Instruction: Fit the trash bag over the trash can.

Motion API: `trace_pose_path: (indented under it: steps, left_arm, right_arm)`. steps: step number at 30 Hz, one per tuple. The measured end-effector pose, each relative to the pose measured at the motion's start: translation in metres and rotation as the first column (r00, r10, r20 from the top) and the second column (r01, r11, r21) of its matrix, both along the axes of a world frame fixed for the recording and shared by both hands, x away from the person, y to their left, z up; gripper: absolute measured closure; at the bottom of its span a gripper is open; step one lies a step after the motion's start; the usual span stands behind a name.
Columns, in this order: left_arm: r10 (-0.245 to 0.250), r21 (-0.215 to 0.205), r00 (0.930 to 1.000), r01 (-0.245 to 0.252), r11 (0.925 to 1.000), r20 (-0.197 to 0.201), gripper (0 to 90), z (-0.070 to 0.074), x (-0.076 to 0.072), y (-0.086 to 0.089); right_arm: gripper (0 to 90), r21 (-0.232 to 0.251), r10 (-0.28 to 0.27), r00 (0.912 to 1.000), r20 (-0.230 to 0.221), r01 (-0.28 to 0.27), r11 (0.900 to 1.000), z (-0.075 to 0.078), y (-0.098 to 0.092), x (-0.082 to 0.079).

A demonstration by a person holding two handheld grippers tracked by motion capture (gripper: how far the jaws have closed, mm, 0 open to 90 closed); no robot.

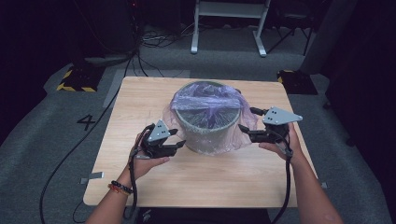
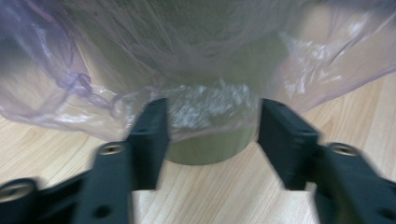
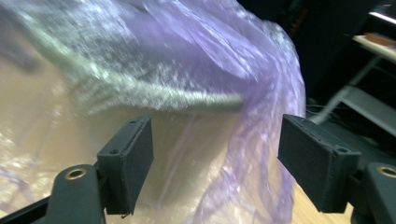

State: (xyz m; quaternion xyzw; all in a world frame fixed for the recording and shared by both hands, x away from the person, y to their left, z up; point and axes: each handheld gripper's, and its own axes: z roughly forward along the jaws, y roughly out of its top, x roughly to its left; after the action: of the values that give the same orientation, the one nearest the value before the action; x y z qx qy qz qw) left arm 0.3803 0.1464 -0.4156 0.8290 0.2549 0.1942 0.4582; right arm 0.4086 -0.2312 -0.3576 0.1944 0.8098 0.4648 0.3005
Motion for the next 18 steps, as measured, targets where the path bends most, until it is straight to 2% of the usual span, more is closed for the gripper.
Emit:
trace_pose_path:
  steps: [2, 4, 5, 7, 8, 9, 13, 16, 17, 18]
  left_arm:
    - [-0.012, 0.024, 0.9999, 0.012, 0.9996, 0.007, 66.0, 0.0, 0.0, -0.002]
    - [-0.02, 0.048, 0.9998, 0.019, 0.9987, 0.008, 73.5, -0.001, 0.001, -0.004]
    - [-0.029, 0.058, 0.9996, 0.029, 0.9979, 0.004, 75.6, -0.001, 0.001, -0.004]
    - [-0.034, 0.072, 0.9994, 0.034, 0.9969, 0.01, 80.0, -0.001, 0.001, -0.005]
    - [-0.033, 0.073, 0.9994, 0.032, 0.9968, 0.01, 82.0, -0.001, 0.001, -0.004]
    - [-0.03, 0.069, 0.9995, 0.029, 0.9972, 0.011, 82.2, -0.001, 0.001, -0.004]
    - [-0.026, 0.052, 0.9994, 0.024, 0.9984, 0.024, 84.8, 0.0, -0.002, -0.001]
    - [-0.033, 0.042, 0.999, 0.032, 0.9986, 0.03, 85.0, 0.0, -0.006, 0.0]
    - [-0.034, 0.037, 0.9989, 0.032, 0.9988, 0.033, 80.0, 0.0, -0.008, 0.0]
    - [-0.016, 0.029, 0.9988, 0.015, 0.9995, 0.047, 71.2, 0.0, -0.01, 0.0]
  right_arm:
    - [27.3, -0.002, -0.06, 0.9981, 0.015, 0.06, 0.998, -0.001, -0.002, 0.001]
    - [26.6, 0.034, -0.111, 0.9937, 0.014, 0.11, 0.993, 0.001, -0.008, 0.004]
    - [25.7, 0.067, -0.133, 0.991, 0.012, 0.132, 0.989, 0.002, -0.014, 0.006]
    - [22.6, 0.117, -0.149, 0.9889, 0.007, 0.147, 0.982, 0.004, -0.021, 0.007]
    - [21.6, 0.13, -0.161, 0.9868, 0.016, 0.158, 0.979, 0.005, -0.024, 0.007]
    - [21.6, 0.119, -0.17, 0.9852, 0.023, 0.166, 0.979, 0.005, -0.026, 0.006]
    - [22.1, 0.108, -0.106, 0.9938, 0.034, 0.102, 0.989, 0.005, -0.026, -0.002]
    - [27.3, 0.117, -0.035, 0.998, 0.053, 0.029, 0.993, 0.005, -0.024, -0.012]
    - [27.8, 0.119, -0.011, 0.9982, 0.059, 0.004, 0.993, 0.005, -0.023, -0.015]
    - [28.4, 0.116, 0.008, 0.998, 0.062, -0.015, 0.993, 0.004, -0.021, -0.018]
